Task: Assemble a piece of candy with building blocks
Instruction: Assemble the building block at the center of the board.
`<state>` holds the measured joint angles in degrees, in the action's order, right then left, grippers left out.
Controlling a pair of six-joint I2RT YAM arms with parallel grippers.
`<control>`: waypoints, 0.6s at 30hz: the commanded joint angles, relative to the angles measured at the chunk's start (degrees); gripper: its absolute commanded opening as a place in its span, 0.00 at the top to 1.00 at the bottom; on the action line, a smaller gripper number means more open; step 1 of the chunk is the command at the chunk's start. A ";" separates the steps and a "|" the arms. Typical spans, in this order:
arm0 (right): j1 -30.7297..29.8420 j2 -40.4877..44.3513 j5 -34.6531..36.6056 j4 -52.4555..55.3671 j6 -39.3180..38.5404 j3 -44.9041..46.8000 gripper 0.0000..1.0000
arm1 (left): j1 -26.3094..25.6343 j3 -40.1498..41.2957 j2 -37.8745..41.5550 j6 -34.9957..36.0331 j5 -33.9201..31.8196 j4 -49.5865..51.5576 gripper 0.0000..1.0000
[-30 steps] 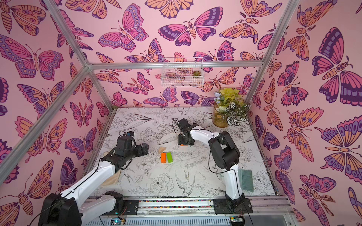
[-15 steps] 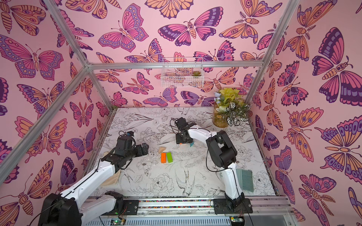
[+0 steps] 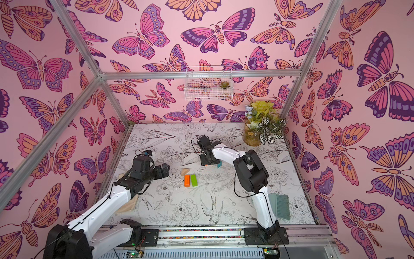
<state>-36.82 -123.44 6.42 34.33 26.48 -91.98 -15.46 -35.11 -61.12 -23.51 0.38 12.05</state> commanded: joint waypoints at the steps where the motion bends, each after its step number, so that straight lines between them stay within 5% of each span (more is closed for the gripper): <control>1: -0.12 -1.50 1.44 1.90 0.26 -1.64 0.61 | -0.31 0.07 1.01 -0.33 -0.73 0.30 0.02; 18: -0.13 -3.12 1.80 1.81 1.63 -3.72 0.54 | -0.27 0.13 1.27 -0.24 -0.66 0.51 0.02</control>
<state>-36.82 -124.88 7.53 34.94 27.05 -94.35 -15.46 -35.11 -60.73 -23.51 0.38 12.08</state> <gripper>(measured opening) 0.646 0.980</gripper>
